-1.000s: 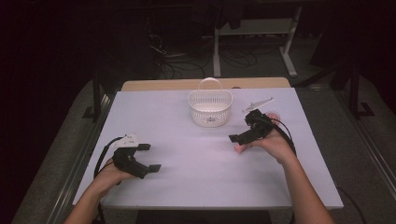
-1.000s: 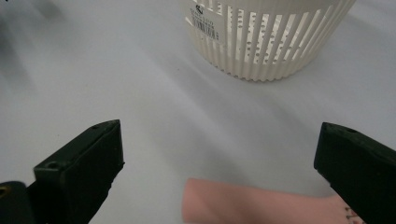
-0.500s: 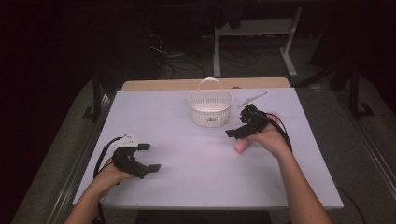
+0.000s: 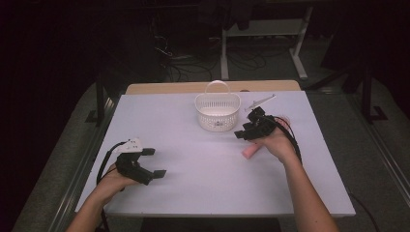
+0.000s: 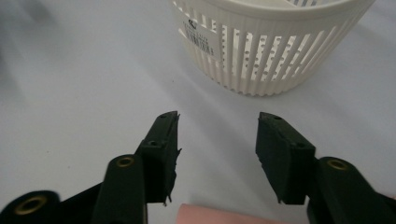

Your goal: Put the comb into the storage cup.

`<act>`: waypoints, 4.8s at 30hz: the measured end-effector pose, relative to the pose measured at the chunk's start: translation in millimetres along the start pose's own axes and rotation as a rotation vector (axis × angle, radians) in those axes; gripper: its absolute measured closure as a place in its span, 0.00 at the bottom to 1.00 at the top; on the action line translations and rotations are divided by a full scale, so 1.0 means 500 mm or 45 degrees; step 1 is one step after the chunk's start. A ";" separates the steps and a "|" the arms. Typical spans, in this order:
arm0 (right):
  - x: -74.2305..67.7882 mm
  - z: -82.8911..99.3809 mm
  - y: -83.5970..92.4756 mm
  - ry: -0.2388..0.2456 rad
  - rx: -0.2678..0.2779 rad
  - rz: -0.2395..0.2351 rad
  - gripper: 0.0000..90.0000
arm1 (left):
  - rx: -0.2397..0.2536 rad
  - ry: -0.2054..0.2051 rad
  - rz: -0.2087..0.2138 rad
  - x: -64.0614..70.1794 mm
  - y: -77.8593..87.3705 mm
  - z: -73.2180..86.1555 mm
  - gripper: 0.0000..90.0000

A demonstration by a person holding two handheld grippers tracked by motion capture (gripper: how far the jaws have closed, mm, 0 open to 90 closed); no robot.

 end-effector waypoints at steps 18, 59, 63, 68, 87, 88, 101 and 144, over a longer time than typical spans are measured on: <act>-0.011 0.011 -0.027 0.025 -0.081 -0.028 0.92 | -0.007 -0.009 0.001 0.000 -0.002 0.001 0.00; -0.017 0.045 -0.085 0.048 -0.285 -0.017 0.99 | -0.006 -0.005 0.002 -0.002 0.000 0.002 0.00; -0.018 0.047 -0.089 0.050 -0.294 -0.015 0.99 | -0.006 -0.005 0.002 -0.003 0.000 0.002 0.00; -0.019 0.047 -0.088 0.055 -0.297 -0.016 0.99 | -0.007 -0.007 0.001 -0.002 0.000 0.002 0.00; -0.026 0.070 -0.077 0.055 -0.306 -0.017 0.99 | -0.001 -0.002 0.002 -0.002 0.003 0.002 0.00; -0.027 0.072 -0.076 0.059 -0.307 -0.019 0.99 | -0.003 -0.003 0.002 -0.002 0.003 0.002 0.00; -0.034 0.106 -0.060 0.064 -0.316 -0.011 0.99 | 0.003 -0.004 0.000 -0.002 0.004 0.001 0.00; -0.024 0.185 -0.017 -0.004 -0.337 0.013 0.99 | 0.008 -0.008 -0.001 0.000 0.006 -0.003 0.00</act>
Point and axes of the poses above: each handheld gripper's, and its own axes: y roughly backward along the jaws, z roughly out of its underside, x roughly to its right, the point moved 5 cm from there along -y, roughly forward along the jaws, and after that the axes turned 15 degrees about -x, right-handed, at the moved point
